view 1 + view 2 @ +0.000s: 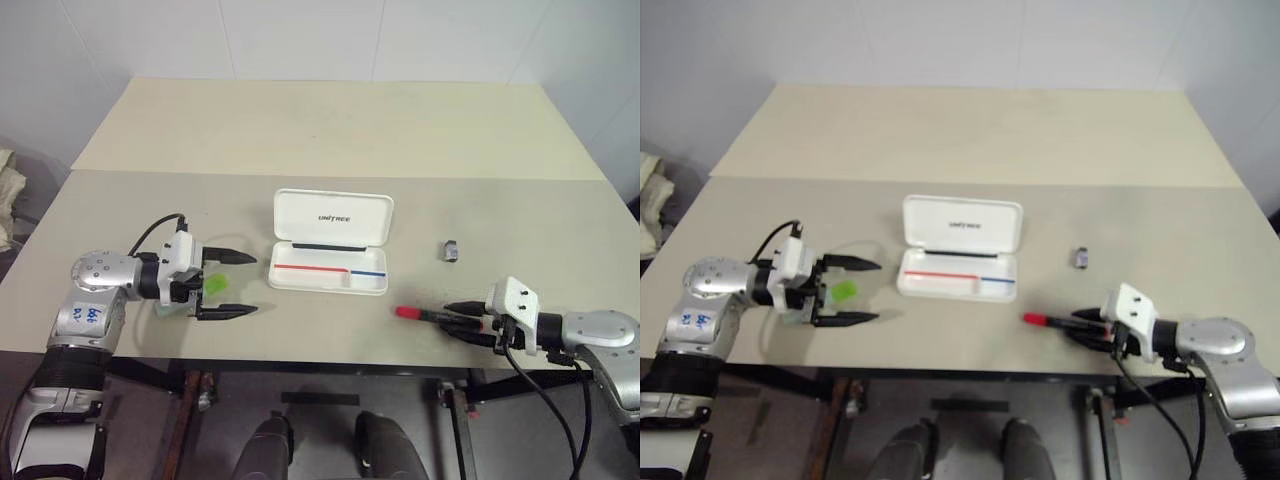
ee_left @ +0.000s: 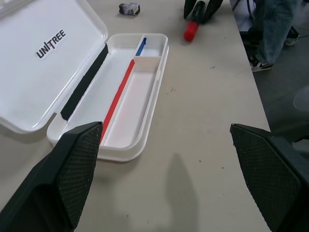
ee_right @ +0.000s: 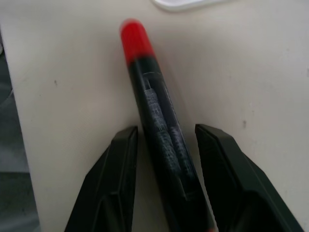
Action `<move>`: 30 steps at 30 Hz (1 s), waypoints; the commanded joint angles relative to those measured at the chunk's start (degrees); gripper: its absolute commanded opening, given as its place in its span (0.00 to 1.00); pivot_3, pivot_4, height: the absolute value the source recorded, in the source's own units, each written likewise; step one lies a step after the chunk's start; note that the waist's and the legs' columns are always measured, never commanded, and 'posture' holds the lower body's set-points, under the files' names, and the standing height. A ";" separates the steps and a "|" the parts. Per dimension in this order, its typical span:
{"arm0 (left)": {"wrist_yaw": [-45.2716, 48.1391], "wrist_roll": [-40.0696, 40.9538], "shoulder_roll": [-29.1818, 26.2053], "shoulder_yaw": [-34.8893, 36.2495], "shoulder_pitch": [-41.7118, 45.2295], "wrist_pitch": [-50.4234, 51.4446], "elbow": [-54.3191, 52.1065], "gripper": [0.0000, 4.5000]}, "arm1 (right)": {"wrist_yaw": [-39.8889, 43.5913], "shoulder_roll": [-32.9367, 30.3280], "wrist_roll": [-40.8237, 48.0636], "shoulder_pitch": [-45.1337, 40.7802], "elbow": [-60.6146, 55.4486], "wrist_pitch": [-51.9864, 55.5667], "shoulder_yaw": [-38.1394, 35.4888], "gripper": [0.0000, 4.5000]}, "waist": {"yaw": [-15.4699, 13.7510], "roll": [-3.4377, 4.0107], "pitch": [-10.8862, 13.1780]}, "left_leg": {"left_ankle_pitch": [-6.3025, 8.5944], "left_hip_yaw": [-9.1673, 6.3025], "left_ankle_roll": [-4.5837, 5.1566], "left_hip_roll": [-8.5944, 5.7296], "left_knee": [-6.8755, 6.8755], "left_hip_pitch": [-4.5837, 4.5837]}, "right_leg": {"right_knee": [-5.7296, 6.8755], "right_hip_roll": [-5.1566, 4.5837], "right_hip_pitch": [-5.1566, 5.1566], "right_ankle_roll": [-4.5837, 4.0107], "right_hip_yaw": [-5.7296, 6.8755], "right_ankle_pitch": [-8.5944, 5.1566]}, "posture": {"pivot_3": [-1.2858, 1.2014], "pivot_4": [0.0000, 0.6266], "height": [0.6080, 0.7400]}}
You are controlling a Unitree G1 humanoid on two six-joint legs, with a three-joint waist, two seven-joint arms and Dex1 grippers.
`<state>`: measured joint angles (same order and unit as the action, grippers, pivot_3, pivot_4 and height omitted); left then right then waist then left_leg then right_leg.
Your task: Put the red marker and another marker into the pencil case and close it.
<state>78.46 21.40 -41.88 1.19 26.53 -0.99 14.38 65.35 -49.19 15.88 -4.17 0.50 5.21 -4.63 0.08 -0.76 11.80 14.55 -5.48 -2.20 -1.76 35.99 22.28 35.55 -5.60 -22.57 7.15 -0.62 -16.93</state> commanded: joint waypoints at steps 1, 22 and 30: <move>0.55 -0.37 0.11 0.14 1.54 -1.16 0.62 1.00 | 0.67 -0.14 -2.31 -0.82 3.52 -1.93 1.72 0.40 | 0.04 -0.02 -0.01 | 0.00 0.00 0.00 0.00 0.02 0.00 | 0.00 0.00 0.01 0.01 0.00 0.01 | 0.52 0.24 1.00; 0.55 -1.12 -0.26 1.60 1.11 -3.18 2.36 1.00 | 1.60 -0.39 7.71 -15.41 -11.93 7.12 1.10 0.14 | 0.04 -0.02 -0.01 | -0.07 -0.02 -0.09 0.09 0.00 -0.04 | 0.03 0.02 -0.03 -0.06 0.03 0.06 | 0.52 0.24 1.00; -0.52 -1.24 -0.26 1.98 0.65 -3.32 2.71 1.00 | 1.84 6.60 1.60 -26.09 -6.29 4.66 10.82 0.14 | 0.02 -0.02 -0.01 | 0.02 -0.03 -0.06 0.07 -0.07 0.07 | -0.04 0.00 -0.12 -0.05 0.10 0.02 | 0.52 0.24 1.00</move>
<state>78.29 19.96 -41.46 1.80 27.31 -3.84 17.00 67.08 -42.66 18.39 -29.10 -5.89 11.43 6.14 0.10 -0.78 11.79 14.58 -5.51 -2.26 -1.70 35.93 22.39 35.51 -5.60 -22.71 7.10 -0.52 -16.91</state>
